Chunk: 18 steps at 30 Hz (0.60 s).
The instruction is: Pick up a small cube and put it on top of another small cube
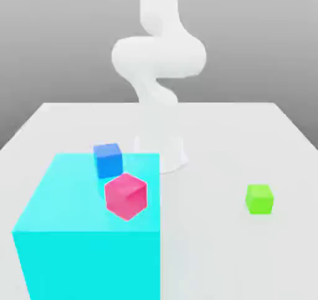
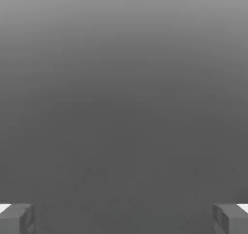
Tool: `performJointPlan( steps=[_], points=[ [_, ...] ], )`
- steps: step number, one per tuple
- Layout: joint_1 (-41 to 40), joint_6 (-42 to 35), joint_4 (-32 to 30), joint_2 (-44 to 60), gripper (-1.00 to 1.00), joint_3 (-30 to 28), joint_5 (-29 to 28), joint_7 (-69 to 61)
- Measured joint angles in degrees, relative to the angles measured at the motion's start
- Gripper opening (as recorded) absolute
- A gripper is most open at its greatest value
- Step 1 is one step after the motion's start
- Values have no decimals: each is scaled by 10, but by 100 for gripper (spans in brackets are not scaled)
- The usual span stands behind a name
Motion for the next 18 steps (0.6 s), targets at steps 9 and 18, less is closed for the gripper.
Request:
performJointPlan(
  steps=[9,18],
  points=[
    [-71,87,-79,183,0,-136,-24,-92],
    [-152,177,-162,371,0,-266,-7,-209]
  ],
)
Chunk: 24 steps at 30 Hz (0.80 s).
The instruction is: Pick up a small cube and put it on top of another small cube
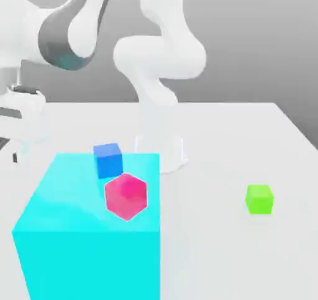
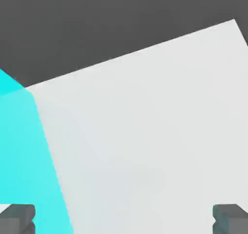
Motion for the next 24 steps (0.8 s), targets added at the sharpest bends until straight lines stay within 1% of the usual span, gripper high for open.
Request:
performJointPlan(
  steps=[2,4,7,9,11,14,17,20,22,24],
  points=[
    [-35,33,-37,35,0,-15,6,-10],
    [-69,65,-77,48,0,-16,5,4],
    [-108,108,-135,40,0,10,-9,54],
    [-85,130,-169,14,0,41,-29,109],
    [-92,147,-196,8,0,54,-65,152],
    [-100,172,-194,37,0,51,-119,199],
    [-99,200,-186,74,0,48,-141,220],
    [-114,231,-180,112,0,71,-120,208],
    [-147,252,-177,135,0,110,-97,192],
    [-197,272,-175,157,0,164,-80,179]
  ],
)
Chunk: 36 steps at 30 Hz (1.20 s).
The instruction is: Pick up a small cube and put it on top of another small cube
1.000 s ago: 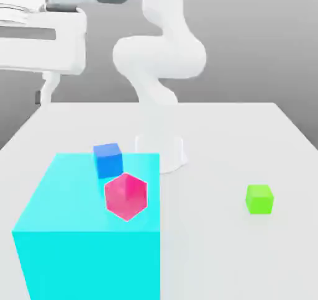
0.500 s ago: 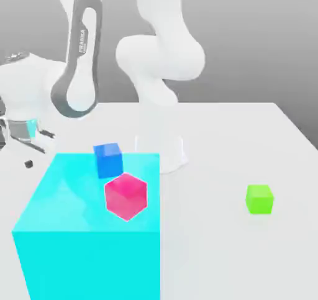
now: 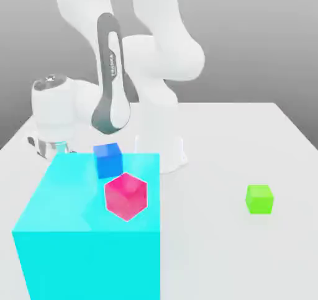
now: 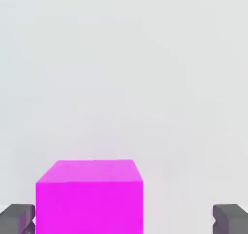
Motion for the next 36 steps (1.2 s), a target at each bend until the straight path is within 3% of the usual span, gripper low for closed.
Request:
performJointPlan(
  steps=[2,3,10,13,16,20,27,36],
  points=[
    [-60,19,2,21,0,59,2,-4],
    [-88,27,3,30,-100,85,0,-4],
    [-94,29,3,32,-100,91,-3,-2],
    [-27,7,1,8,-100,22,-16,11],
    [22,-24,-1,-25,-100,-39,-64,47],
    [32,-65,-8,-74,-100,-57,-88,61],
    [67,-135,-25,-156,-100,-65,23,-43],
    [89,-336,90,-219,-100,-109,103,-204]
  ],
)
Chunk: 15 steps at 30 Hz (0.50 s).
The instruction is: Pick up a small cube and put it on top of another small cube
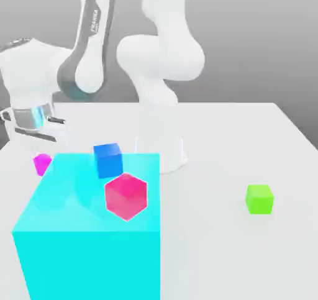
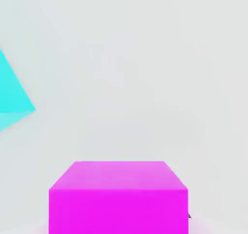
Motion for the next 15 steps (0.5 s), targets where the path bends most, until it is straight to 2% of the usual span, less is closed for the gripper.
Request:
performJointPlan(
  steps=[4,15],
  points=[
    [33,-92,74,-15,-100,34,22,11],
    [152,-238,247,-9,-100,221,6,260]
  ],
)
